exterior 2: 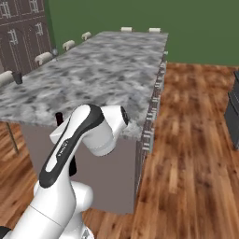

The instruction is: There is a wine glass and glass cup on the dining counter. Place the wine bottle next to the wine glass and the juice bottle next to the glass cup.

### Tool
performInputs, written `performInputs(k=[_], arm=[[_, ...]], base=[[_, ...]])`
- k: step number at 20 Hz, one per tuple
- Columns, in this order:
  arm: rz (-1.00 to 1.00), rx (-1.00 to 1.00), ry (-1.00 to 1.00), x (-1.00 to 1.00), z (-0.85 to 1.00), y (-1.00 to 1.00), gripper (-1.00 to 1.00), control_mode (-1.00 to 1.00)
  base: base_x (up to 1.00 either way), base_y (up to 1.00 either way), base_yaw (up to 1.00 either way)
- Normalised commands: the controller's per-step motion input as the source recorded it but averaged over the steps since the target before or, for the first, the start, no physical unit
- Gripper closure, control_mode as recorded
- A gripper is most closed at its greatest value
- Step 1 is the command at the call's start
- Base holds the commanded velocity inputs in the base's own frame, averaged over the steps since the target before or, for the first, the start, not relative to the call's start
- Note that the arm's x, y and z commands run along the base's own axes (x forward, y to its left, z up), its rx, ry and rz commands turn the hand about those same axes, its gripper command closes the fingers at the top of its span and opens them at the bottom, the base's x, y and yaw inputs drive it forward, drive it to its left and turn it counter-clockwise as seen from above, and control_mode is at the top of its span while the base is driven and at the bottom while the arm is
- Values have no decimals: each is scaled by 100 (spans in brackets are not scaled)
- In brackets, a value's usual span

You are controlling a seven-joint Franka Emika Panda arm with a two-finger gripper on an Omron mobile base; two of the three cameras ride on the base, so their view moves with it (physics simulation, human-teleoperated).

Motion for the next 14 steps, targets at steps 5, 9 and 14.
performInputs(k=[5,9,14], arm=[[0,0,0,0,0,0,100,100],[0,0,0,0,0,0,100,100],[0,0,0,0,0,0,100,100]], base=[[35,70,-21],[36,71,-20],[36,71,-20]])
